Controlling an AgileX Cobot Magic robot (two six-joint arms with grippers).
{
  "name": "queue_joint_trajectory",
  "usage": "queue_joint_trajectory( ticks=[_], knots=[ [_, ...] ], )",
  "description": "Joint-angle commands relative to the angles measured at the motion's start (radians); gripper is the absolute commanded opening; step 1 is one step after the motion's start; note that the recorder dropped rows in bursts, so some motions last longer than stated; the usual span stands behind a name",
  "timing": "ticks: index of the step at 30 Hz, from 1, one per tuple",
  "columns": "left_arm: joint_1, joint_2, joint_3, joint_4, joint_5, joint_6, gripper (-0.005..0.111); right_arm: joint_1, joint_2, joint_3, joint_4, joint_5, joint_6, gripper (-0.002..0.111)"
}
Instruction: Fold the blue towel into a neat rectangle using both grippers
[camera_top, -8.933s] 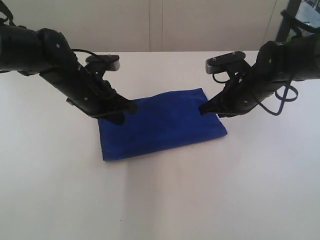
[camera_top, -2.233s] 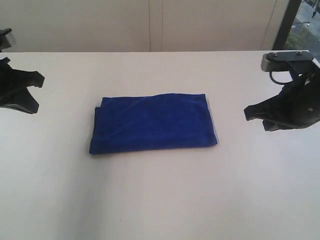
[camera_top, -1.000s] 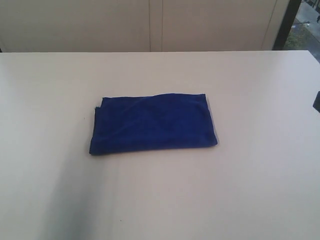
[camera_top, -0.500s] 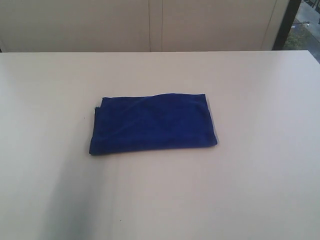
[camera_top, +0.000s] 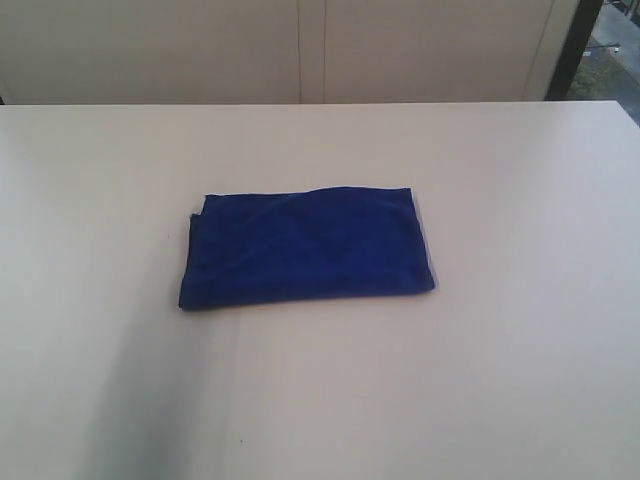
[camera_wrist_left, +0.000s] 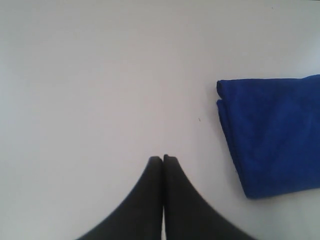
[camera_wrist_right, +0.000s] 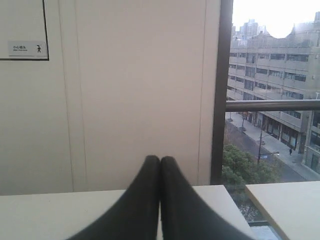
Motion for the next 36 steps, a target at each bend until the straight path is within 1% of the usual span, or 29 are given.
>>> queue_joint_trajectory(
  ticks=[1,6,16,23,26,29,36],
  knots=[
    [0.002,-0.004,0.009,-0.019,0.004,0.003,0.0,-0.005,-0.008,0.003,-0.007,0.0,0.002,0.0],
    [0.002,-0.004,0.009,-0.019,0.004,0.003,0.0,-0.005,-0.043,0.003,-0.007,0.0,0.002,0.0],
    [0.002,-0.004,0.009,-0.019,0.004,0.003,0.0,-0.005,-0.247,0.003,-0.007,0.0,0.002,0.0],
    [0.002,-0.004,0.009,-0.019,0.004,0.003,0.0,-0.005,-0.285,0.003,-0.009,0.0,0.002,0.0],
    [0.002,-0.004,0.009,-0.019,0.004,0.003,0.0,-0.005,-0.287,0.028,-0.027,0.0,0.002,0.0],
    [0.002,-0.004,0.009,-0.019,0.004,0.003,0.0,-0.005,-0.294,0.065,-0.096,0.0,0.002,0.0],
    [0.002,-0.004,0.009,-0.019,0.004,0.003,0.0,-0.005,-0.348,0.161,-0.098,0.0,0.002,0.0]
  ],
)
